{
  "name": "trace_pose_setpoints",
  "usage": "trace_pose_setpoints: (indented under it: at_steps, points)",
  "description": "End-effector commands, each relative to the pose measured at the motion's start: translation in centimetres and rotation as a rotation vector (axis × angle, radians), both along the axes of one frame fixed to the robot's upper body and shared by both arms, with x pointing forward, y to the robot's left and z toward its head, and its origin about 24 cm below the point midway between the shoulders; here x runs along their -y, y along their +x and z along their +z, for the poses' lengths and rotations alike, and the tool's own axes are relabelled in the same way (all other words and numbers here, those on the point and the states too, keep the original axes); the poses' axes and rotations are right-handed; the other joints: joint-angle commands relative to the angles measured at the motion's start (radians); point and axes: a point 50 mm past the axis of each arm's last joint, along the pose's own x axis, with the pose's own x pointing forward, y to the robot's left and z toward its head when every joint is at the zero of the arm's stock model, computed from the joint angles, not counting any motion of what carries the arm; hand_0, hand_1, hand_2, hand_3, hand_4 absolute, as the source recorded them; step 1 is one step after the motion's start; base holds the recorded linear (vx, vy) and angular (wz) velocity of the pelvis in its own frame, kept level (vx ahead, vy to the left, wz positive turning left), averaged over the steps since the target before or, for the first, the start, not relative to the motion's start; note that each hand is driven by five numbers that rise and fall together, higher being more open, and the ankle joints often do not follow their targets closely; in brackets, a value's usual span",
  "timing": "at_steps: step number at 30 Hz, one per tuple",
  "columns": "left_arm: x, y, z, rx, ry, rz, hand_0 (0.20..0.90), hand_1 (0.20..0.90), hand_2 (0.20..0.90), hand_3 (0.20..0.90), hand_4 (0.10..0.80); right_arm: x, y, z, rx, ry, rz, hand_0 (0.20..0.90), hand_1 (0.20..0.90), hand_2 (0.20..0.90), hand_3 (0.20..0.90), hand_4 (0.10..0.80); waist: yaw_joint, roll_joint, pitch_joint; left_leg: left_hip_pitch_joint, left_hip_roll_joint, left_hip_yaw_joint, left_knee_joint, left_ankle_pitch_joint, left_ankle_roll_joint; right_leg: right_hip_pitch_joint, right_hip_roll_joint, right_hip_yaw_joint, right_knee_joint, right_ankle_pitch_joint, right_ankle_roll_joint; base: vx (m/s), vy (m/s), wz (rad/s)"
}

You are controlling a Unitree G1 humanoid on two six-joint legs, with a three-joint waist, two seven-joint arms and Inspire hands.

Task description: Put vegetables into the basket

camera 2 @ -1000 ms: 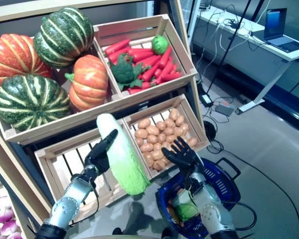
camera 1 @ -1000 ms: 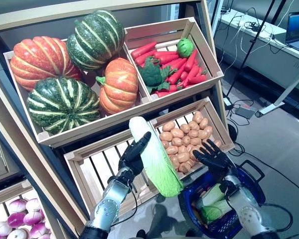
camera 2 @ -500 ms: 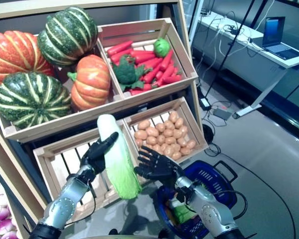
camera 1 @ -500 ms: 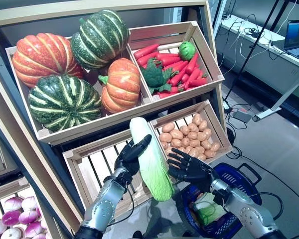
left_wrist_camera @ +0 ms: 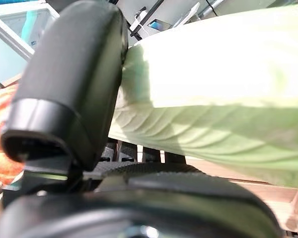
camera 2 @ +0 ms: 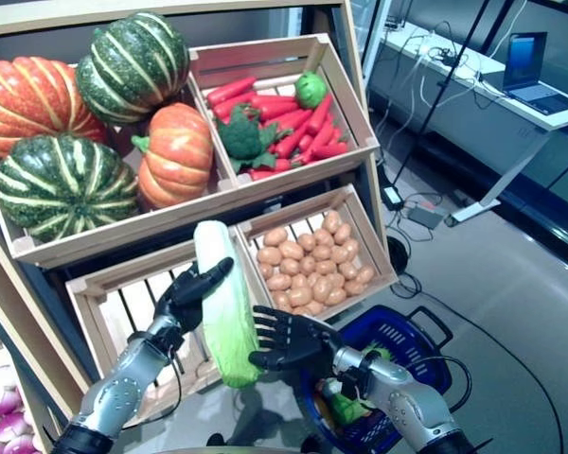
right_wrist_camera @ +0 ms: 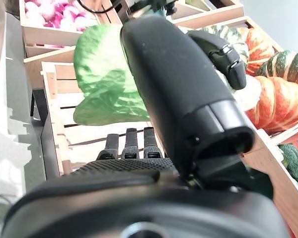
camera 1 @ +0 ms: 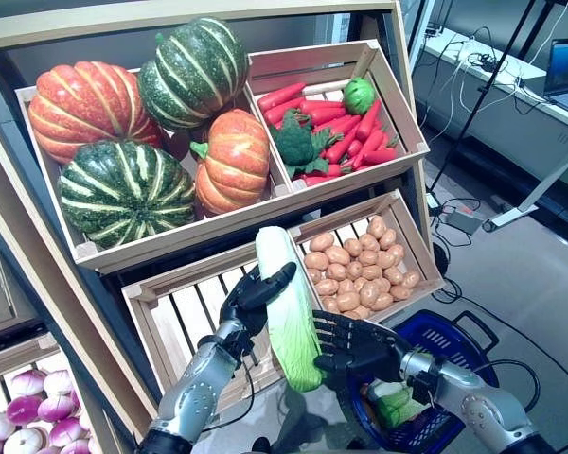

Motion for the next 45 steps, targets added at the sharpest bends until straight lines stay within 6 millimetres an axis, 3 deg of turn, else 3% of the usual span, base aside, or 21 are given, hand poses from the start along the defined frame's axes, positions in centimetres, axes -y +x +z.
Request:
trace_pose_setpoints:
  at_steps: [1, 13, 20, 31, 45]
  points:
    - [1.1, 1.9, 5.7, 0.324, -0.017, -0.102, 0.3, 0.3, 0.3, 0.3, 0.4, -0.2, 1.8, 3.8, 0.189, 0.07, 0.105, 0.9, 0.9, 0.9, 0.9, 0.8, 0.016, -0.032, -0.04, -0.03, -0.025, -0.003, 0.002, 0.033, 0.016, 0.009, -0.051, -0.025, 0.007, 0.082, 0.003, 0.0, 0.0, 0.0]
    - [0.1, 1.8, 5.8, 0.335, 0.042, -0.119, 0.3, 0.3, 0.3, 0.3, 0.4, 3.2, 1.9, 3.6, 0.184, -0.006, 0.041, 0.9, 0.9, 0.9, 0.9, 0.8, 0.001, -0.037, -0.034, -0.028, -0.017, -0.004, 0.005, 0.036, 0.011, 0.006, -0.045, -0.015, 0.014, 0.08, 0.003, 0.0, 0.0, 0.0]
    - [0.0, 1.9, 5.8, 0.341, 0.063, -0.116, 0.3, 0.3, 0.3, 0.3, 0.4, 3.4, 2.0, 3.6, 0.187, -0.021, 0.009, 0.9, 0.9, 0.9, 0.9, 0.8, -0.002, -0.038, -0.032, -0.023, -0.013, -0.004, 0.005, 0.036, 0.009, 0.01, -0.041, -0.011, 0.012, 0.079, 0.002, 0.0, 0.0, 0.0]
    - [0.5, 2.0, 6.1, 0.367, 0.055, -0.106, 0.3, 0.3, 0.3, 0.3, 0.4, 1.3, 2.1, 3.6, 0.185, 0.016, 0.043, 0.9, 0.9, 0.9, 0.9, 0.8, 0.001, -0.032, -0.031, -0.024, -0.014, -0.011, 0.008, 0.034, 0.01, 0.013, -0.043, -0.009, 0.012, 0.074, 0.0, 0.0, 0.0, 0.0]
    - [3.8, 1.7, 6.7, 0.398, -0.213, -0.209, 0.3, 0.3, 0.3, 0.3, 0.4, -2.5, 2.0, 3.9, 0.171, 0.119, 0.158, 0.9, 0.9, 0.9, 0.9, 0.8, 0.009, -0.032, -0.036, -0.025, -0.018, -0.019, 0.009, 0.03, 0.012, 0.017, -0.044, -0.005, 0.011, 0.072, -0.002, 0.0, 0.0, 0.0]
